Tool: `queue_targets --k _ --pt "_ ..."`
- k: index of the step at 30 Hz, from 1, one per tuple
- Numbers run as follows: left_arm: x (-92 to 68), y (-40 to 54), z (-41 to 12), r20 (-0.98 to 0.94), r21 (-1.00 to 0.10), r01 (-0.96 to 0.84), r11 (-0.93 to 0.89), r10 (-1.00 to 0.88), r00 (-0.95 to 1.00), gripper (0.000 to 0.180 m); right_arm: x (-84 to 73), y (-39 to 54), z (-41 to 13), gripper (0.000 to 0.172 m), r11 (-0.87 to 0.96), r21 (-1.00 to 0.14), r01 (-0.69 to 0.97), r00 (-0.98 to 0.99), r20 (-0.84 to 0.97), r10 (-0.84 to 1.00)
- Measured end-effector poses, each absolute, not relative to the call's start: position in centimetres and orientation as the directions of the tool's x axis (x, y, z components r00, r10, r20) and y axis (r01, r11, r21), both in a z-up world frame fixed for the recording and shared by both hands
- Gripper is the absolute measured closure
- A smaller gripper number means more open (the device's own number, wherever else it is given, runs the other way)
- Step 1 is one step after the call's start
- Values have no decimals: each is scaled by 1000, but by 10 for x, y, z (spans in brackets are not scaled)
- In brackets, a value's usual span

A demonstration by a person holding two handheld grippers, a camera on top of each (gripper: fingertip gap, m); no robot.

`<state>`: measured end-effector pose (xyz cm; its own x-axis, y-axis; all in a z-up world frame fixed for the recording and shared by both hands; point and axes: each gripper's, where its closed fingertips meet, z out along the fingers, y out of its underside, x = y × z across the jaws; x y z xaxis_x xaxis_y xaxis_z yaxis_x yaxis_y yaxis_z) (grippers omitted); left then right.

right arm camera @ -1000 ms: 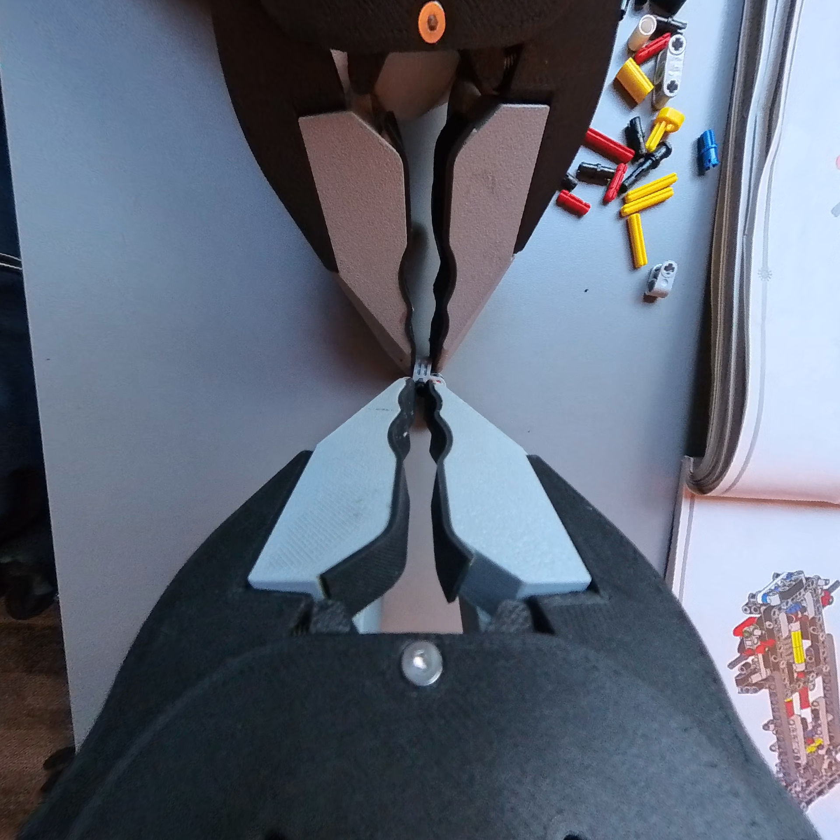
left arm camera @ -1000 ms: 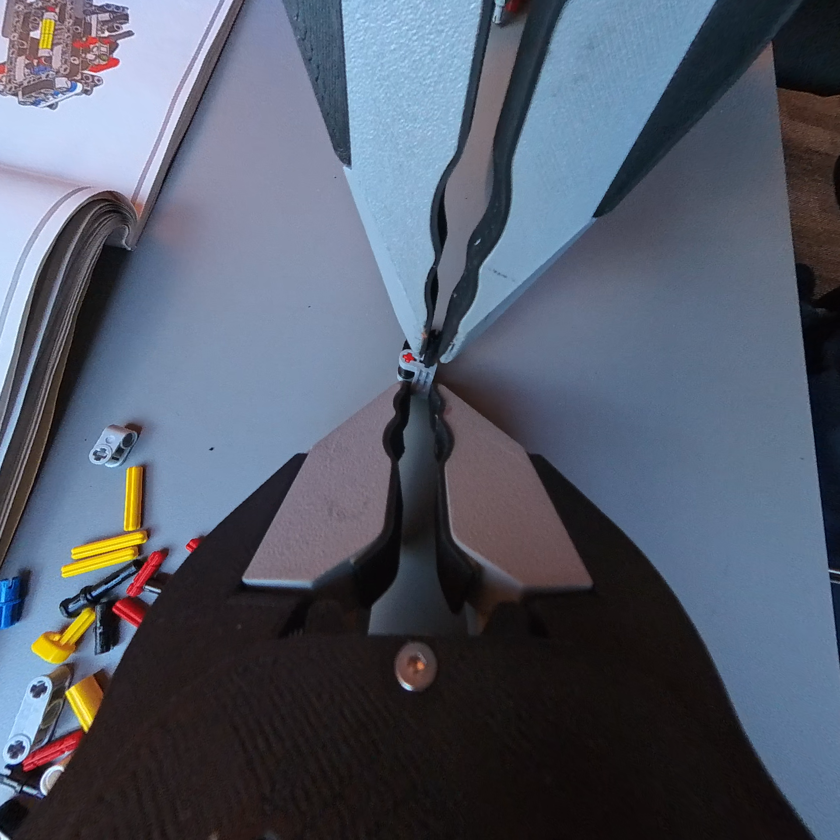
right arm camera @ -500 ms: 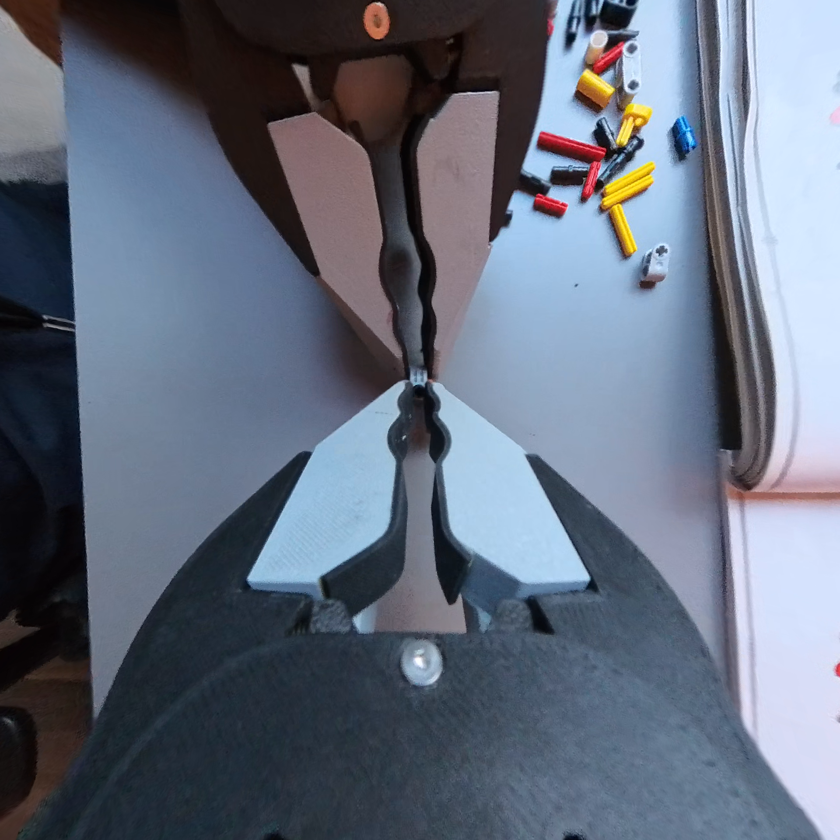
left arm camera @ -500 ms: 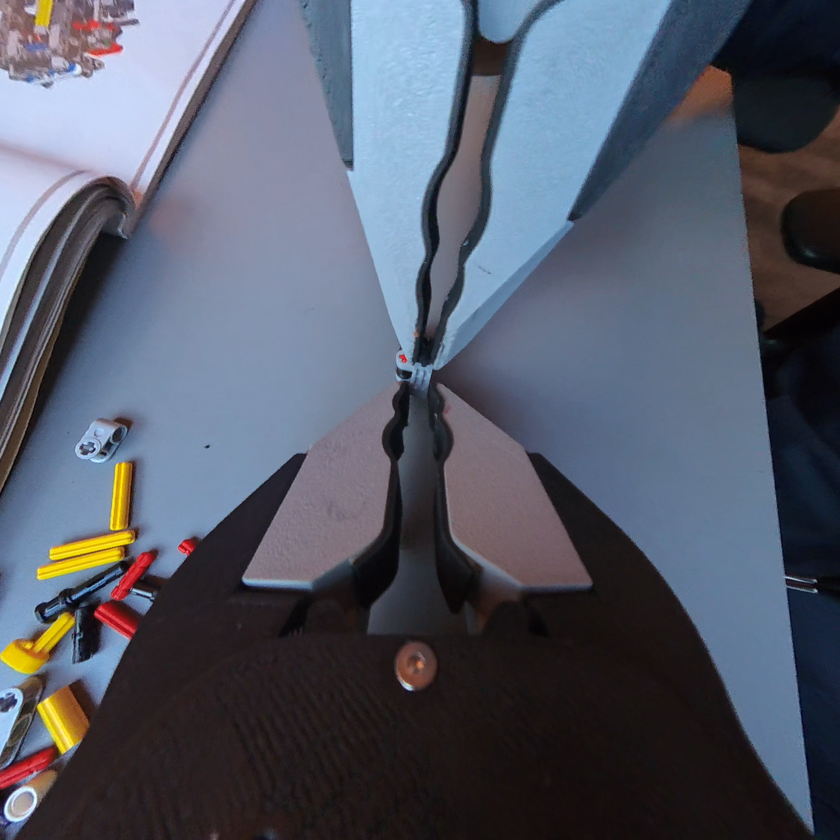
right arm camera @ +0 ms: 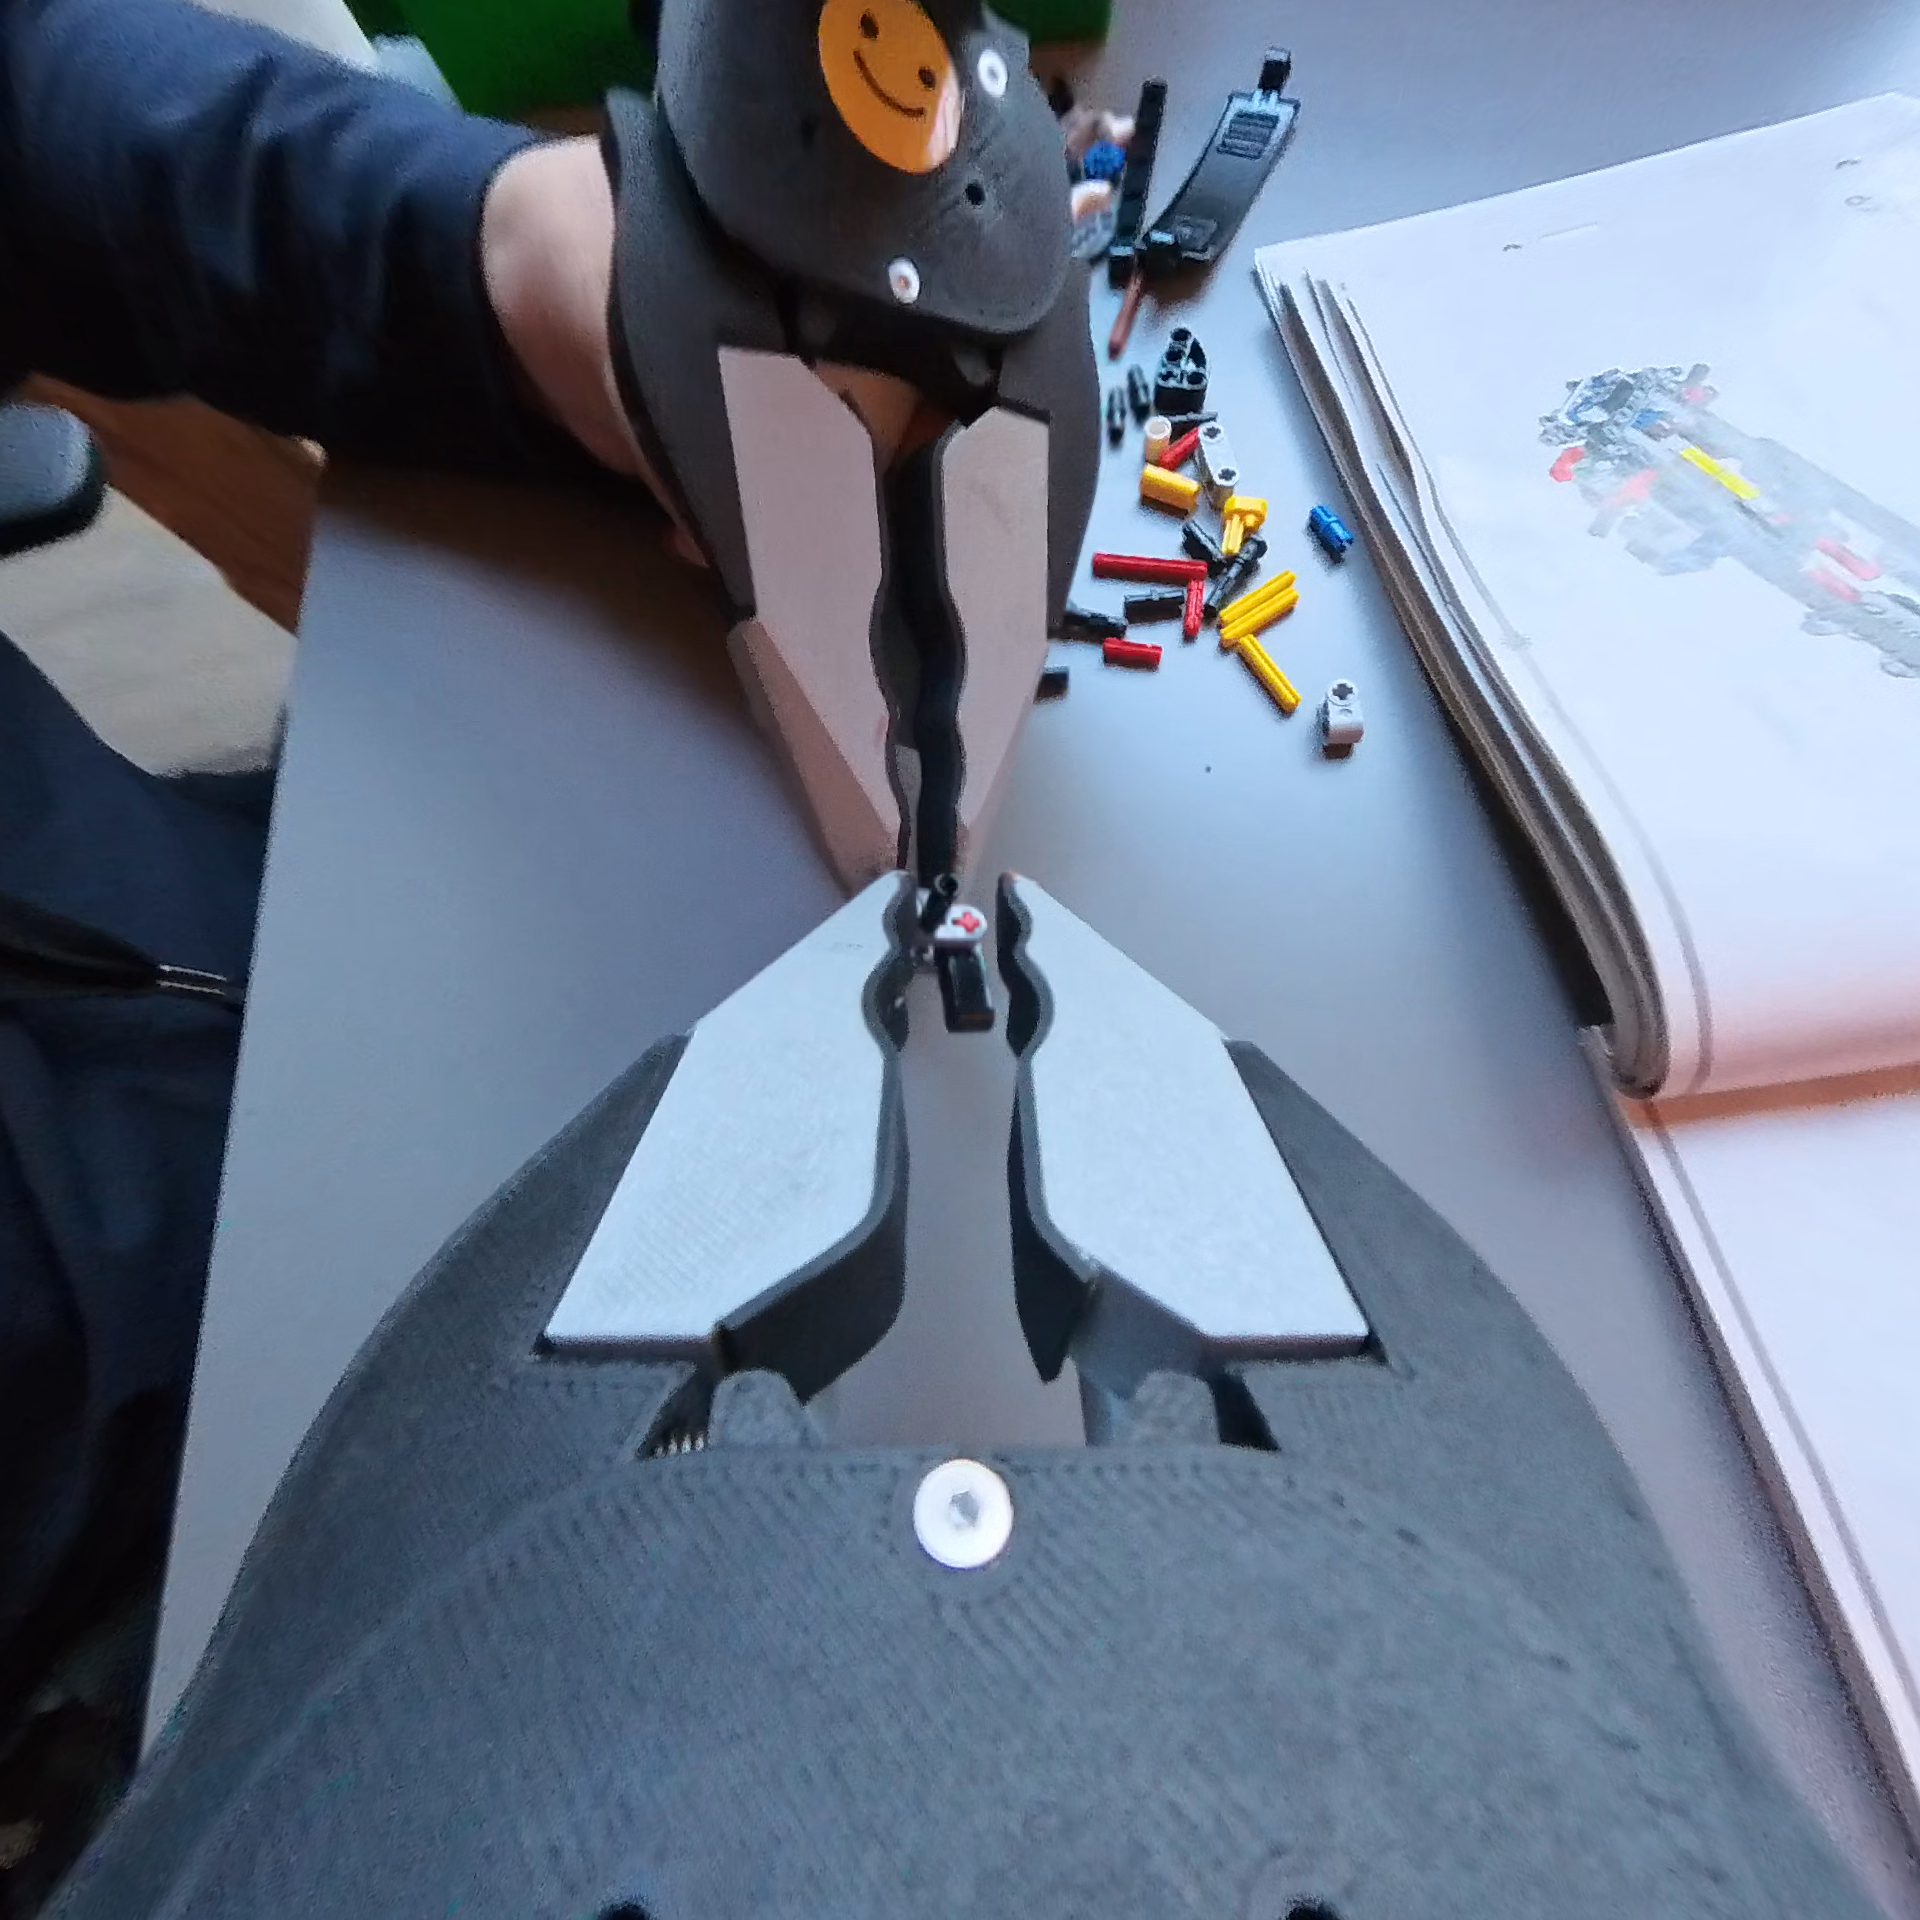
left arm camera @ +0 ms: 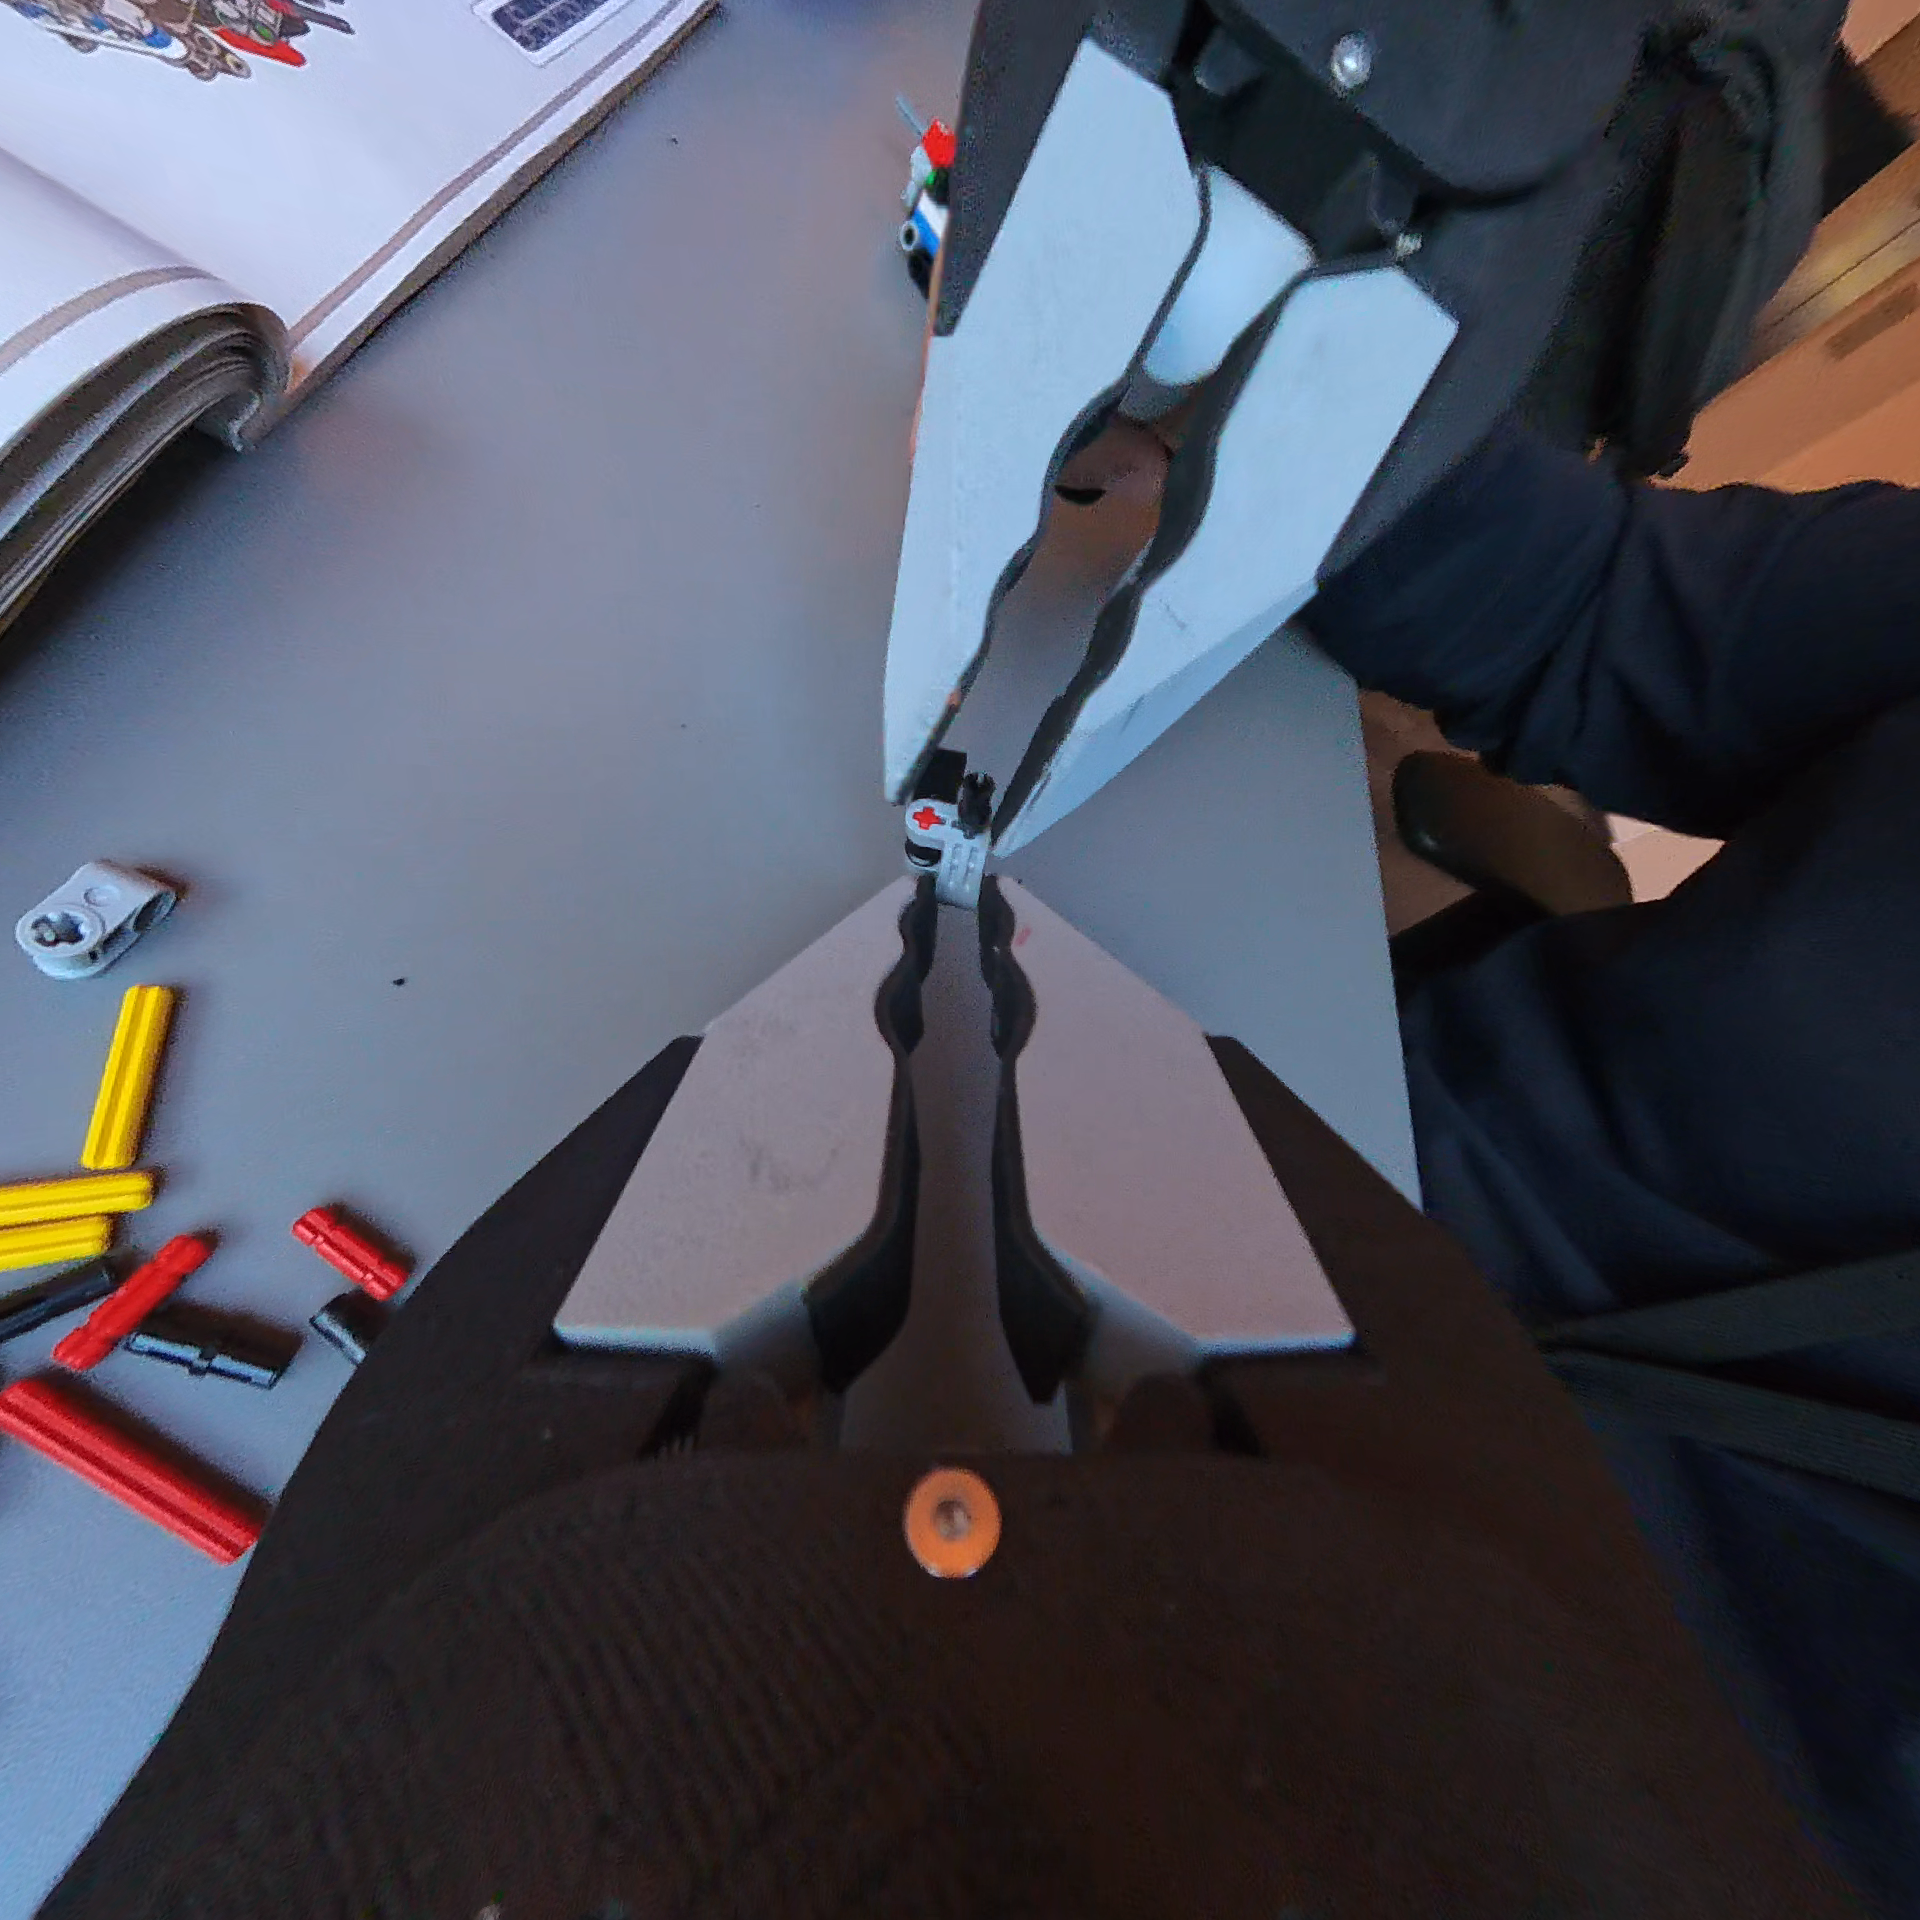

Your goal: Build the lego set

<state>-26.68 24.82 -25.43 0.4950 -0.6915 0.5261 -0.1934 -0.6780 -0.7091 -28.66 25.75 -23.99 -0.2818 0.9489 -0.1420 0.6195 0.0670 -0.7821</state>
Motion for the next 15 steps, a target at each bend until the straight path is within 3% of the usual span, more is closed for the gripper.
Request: queue_targets --k 5,15 --pt "-264 248 -259 462 -725 -243 -645 -716 523 174 -282 252 -241 170 -19 -783 622 -315 -272 909" --pt "-266 251 -254 469 -737 -215 -641 -713 522 174 -281 254 -239 170 -41 -808 588 -329 -286 900"
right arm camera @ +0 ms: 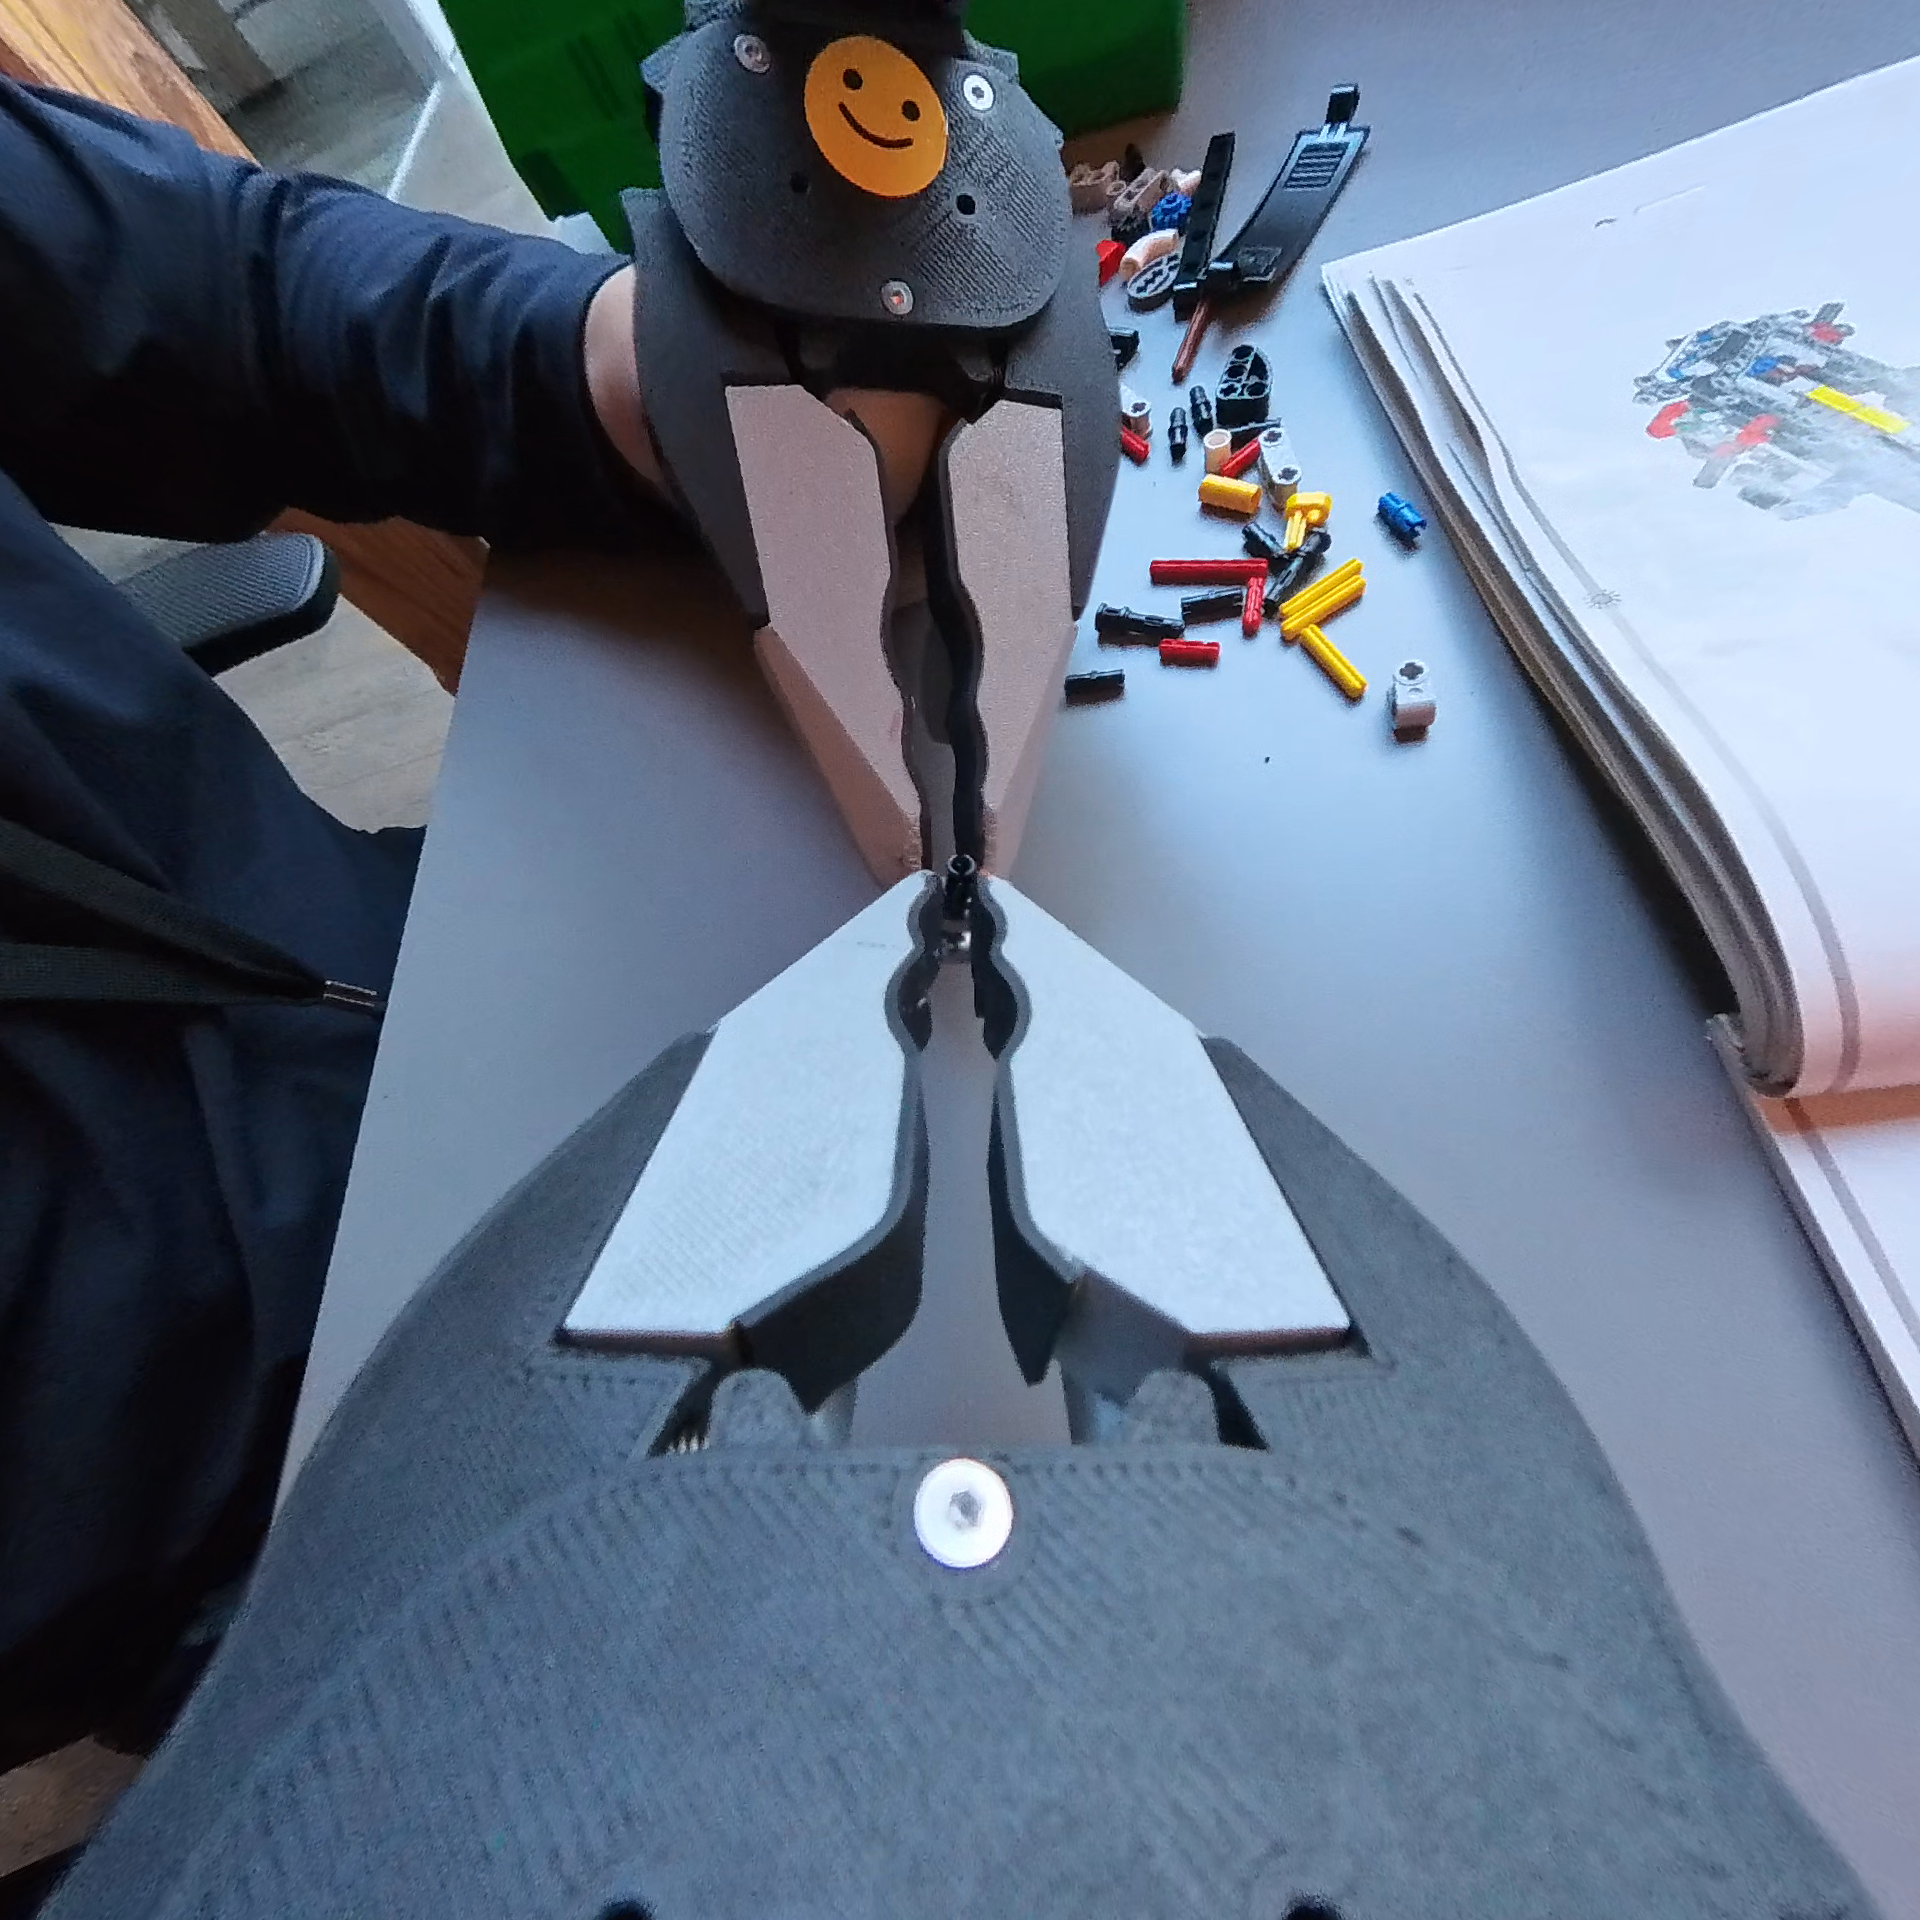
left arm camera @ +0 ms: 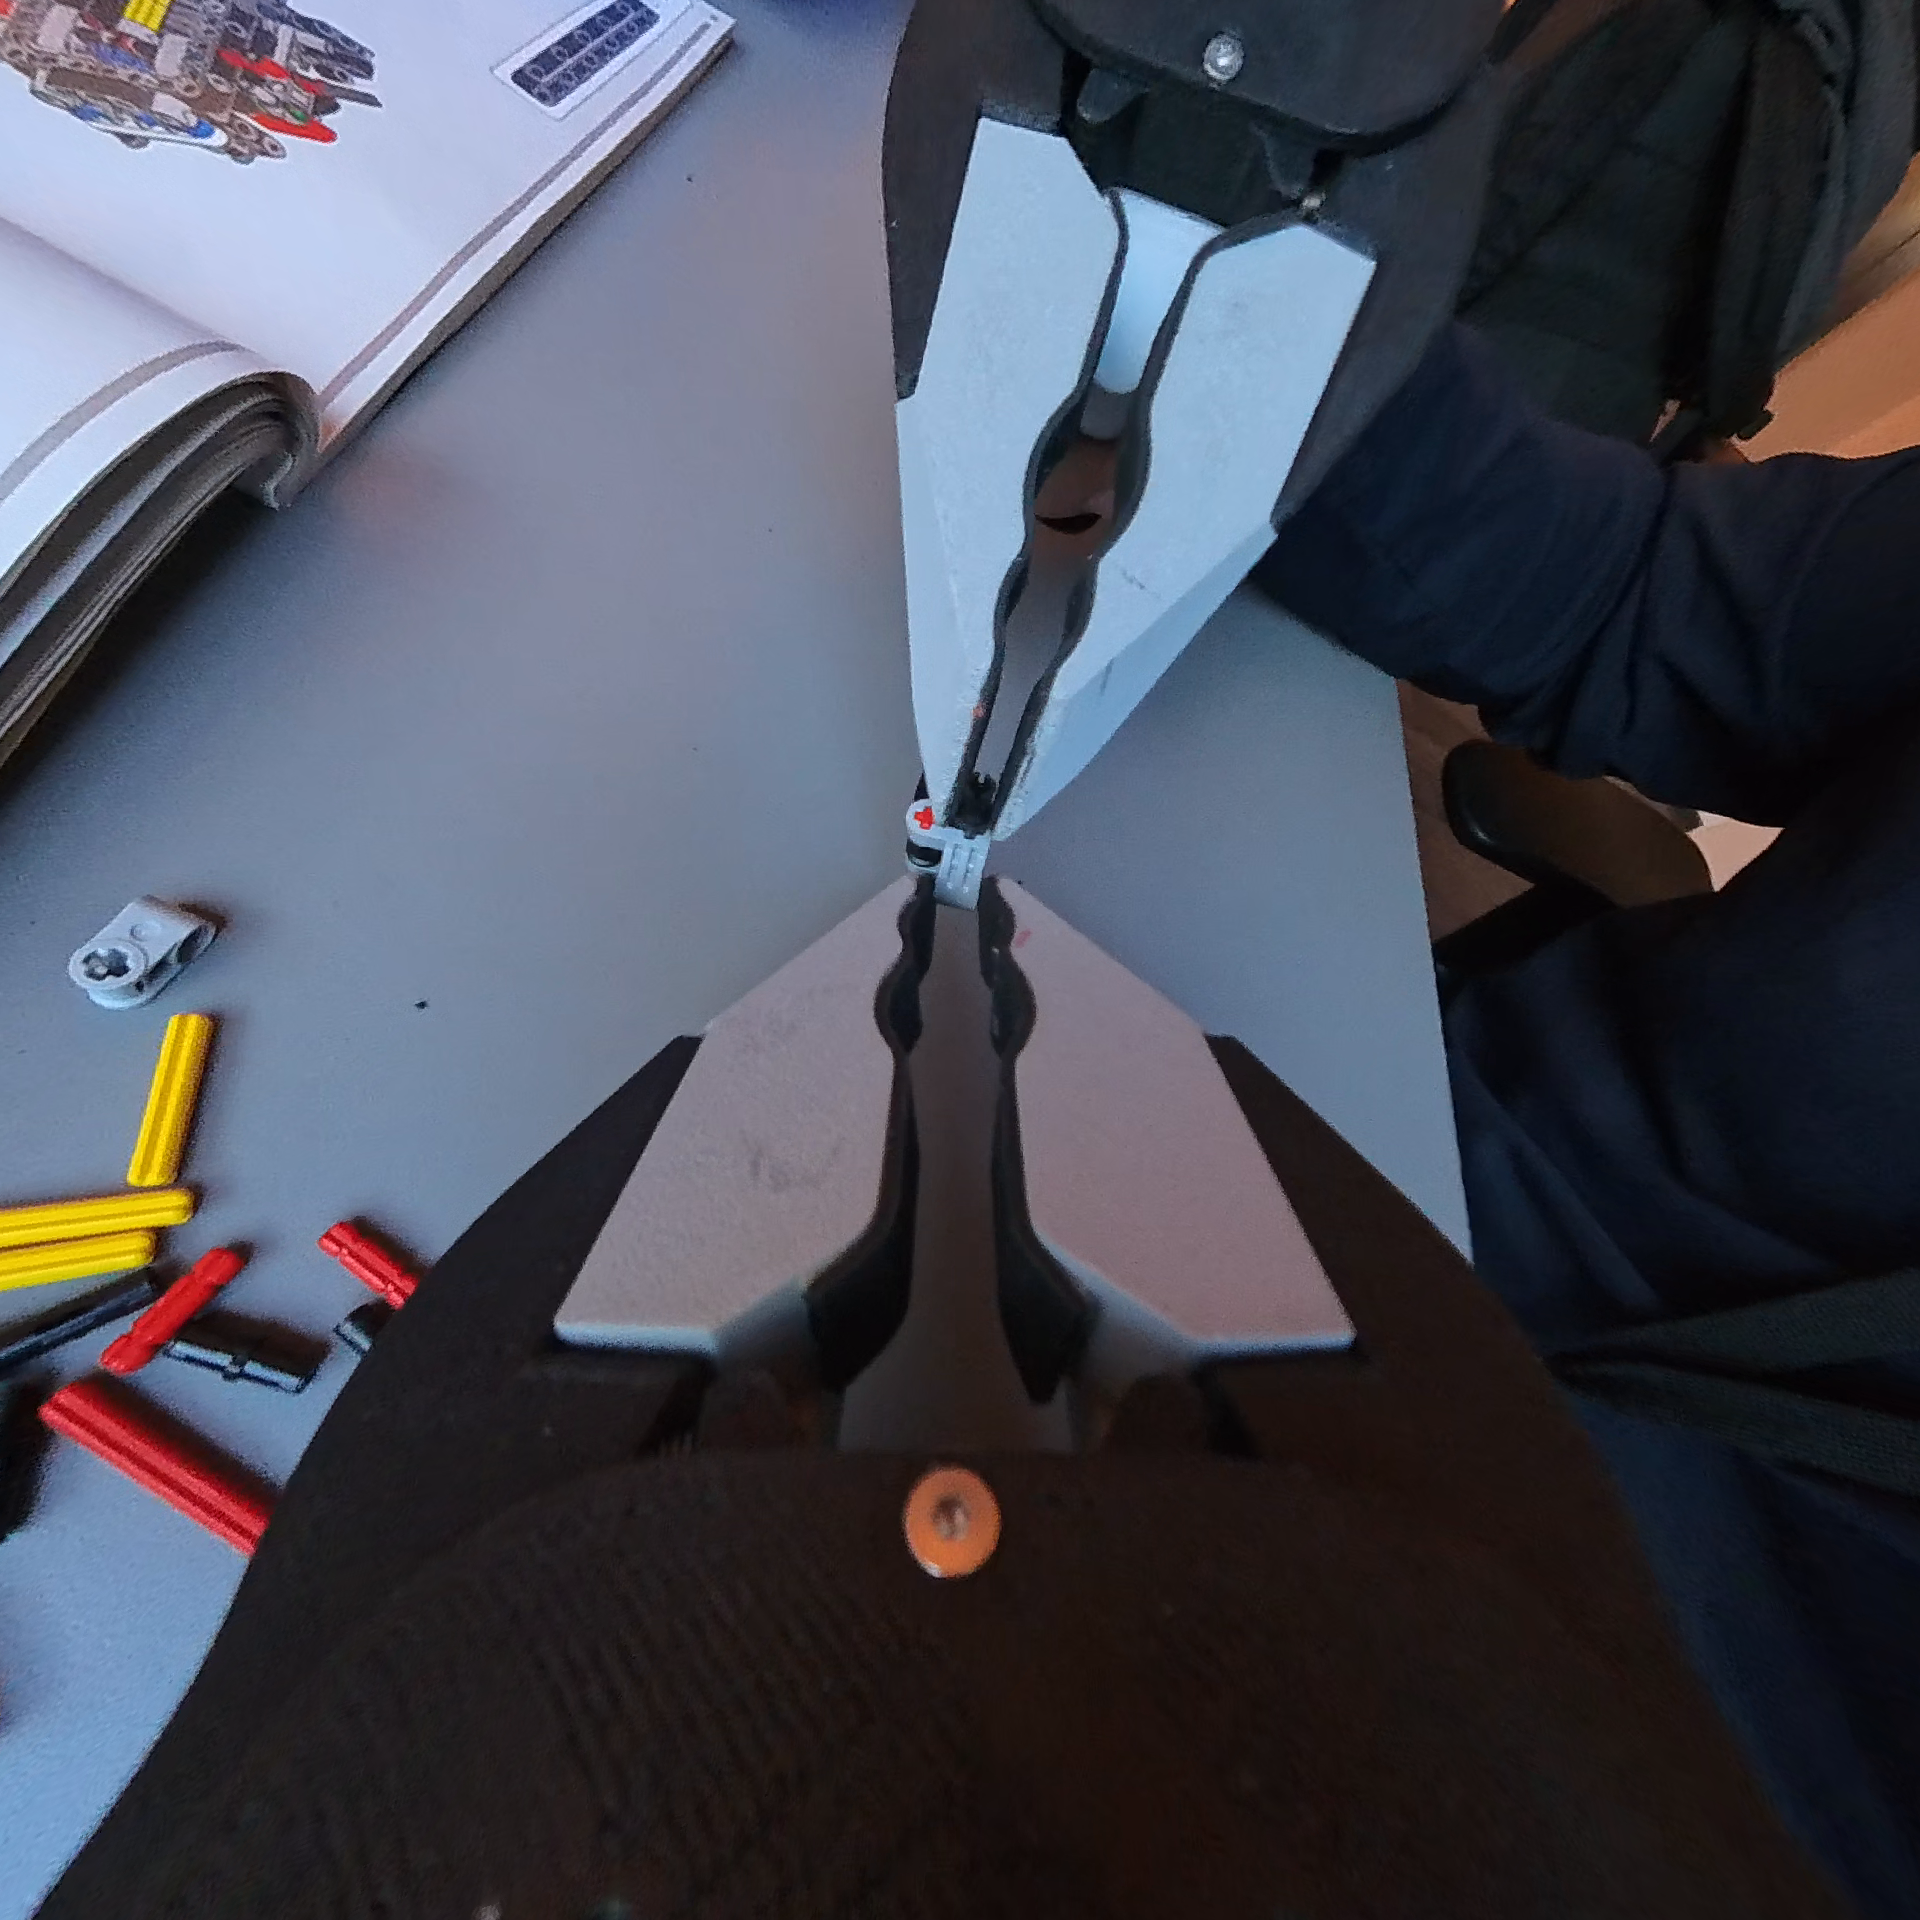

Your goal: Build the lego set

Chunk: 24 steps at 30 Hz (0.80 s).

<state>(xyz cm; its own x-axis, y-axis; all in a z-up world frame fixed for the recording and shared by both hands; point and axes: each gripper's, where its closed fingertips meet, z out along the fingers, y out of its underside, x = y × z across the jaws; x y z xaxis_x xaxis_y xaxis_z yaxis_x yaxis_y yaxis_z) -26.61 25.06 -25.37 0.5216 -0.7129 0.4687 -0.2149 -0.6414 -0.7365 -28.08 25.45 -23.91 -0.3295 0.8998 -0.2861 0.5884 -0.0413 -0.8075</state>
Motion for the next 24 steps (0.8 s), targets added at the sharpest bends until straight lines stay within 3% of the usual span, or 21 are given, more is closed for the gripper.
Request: queue_targets --k 10,16,24 --pt "-264 253 -259 415 -739 -246 -627 -712 567 174 -285 255 -244 171 -162 -781 603 -287 -402 869" --pt "-273 259 -255 548 -699 -121 -705 -637 543 175 -298 263 -241 171 -344 -759 553 -208 -525 825" --pt "-280 267 -256 538 -700 -102 -707 -616 575 174 -304 273 -242 171 -430 -741 516 -149 -572 806"
